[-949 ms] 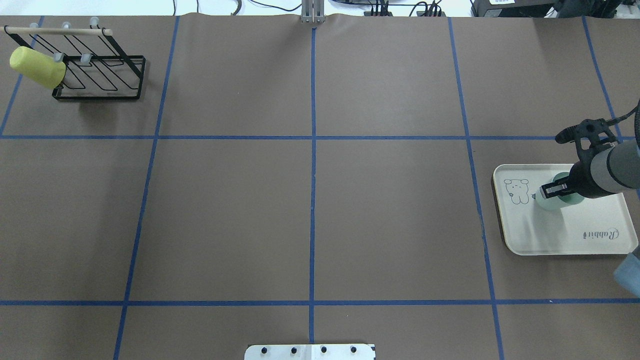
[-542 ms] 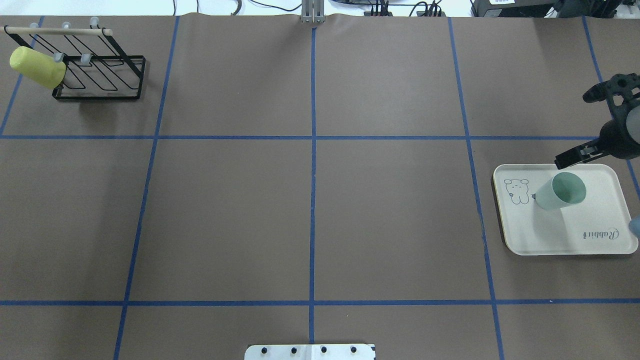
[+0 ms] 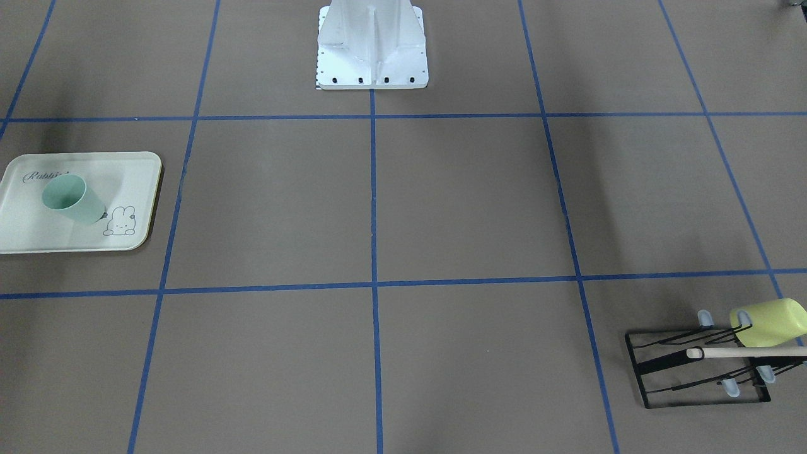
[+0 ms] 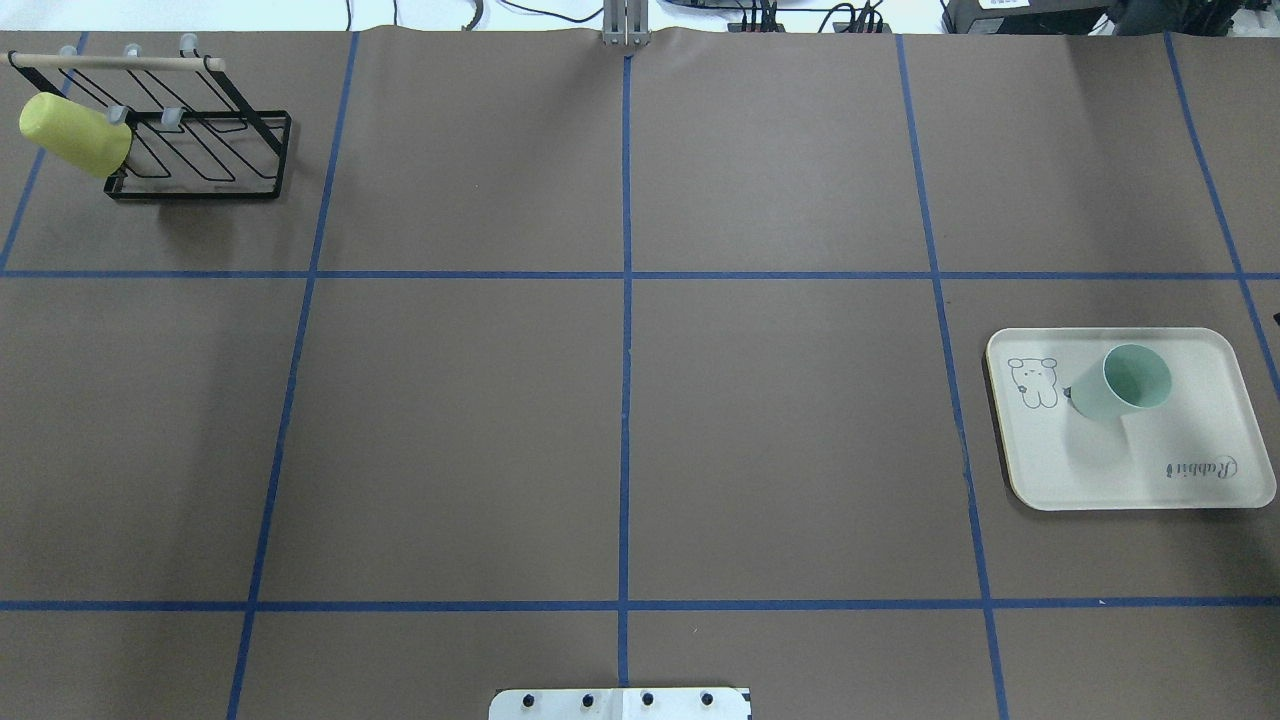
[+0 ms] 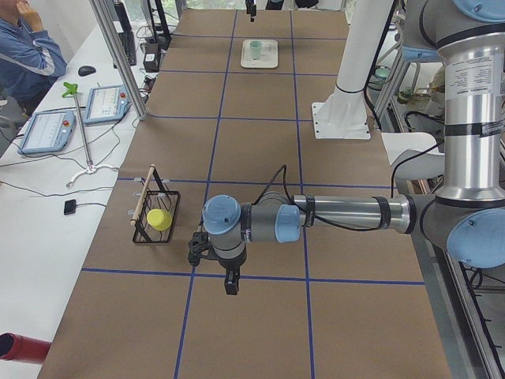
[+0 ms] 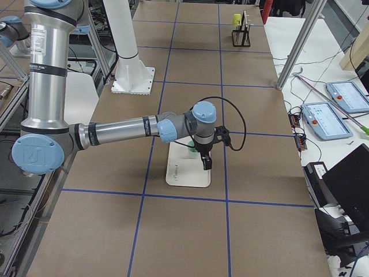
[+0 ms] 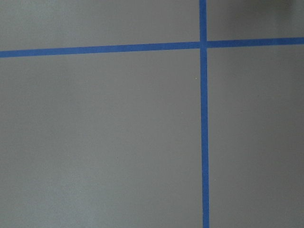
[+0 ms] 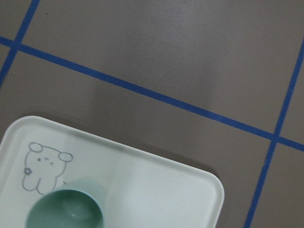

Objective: Left arm grabs green cup and hands to right arm on tray

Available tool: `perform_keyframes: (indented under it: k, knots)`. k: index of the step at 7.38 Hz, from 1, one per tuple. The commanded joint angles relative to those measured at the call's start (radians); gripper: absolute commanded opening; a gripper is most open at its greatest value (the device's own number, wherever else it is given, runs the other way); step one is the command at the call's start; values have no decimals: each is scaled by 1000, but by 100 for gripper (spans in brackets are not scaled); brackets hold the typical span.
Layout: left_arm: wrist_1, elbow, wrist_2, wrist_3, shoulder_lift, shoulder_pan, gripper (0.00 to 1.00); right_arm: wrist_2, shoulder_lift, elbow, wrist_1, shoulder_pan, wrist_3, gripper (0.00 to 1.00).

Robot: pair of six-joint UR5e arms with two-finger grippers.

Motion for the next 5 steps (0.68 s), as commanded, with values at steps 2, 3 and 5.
perform_keyframes:
  k: [2, 3, 5]
  knots:
    - [-3, -11, -8, 2, 0, -1, 100, -143, -120, -35, 9, 79, -224, 100]
    - [-5, -12, -8, 2, -1, 0, 100, -147, -121, -40, 7, 81, -257, 100]
    - [-8, -13, -8, 2, -3, 0, 100, -141, -122, -72, 4, 82, -254, 100]
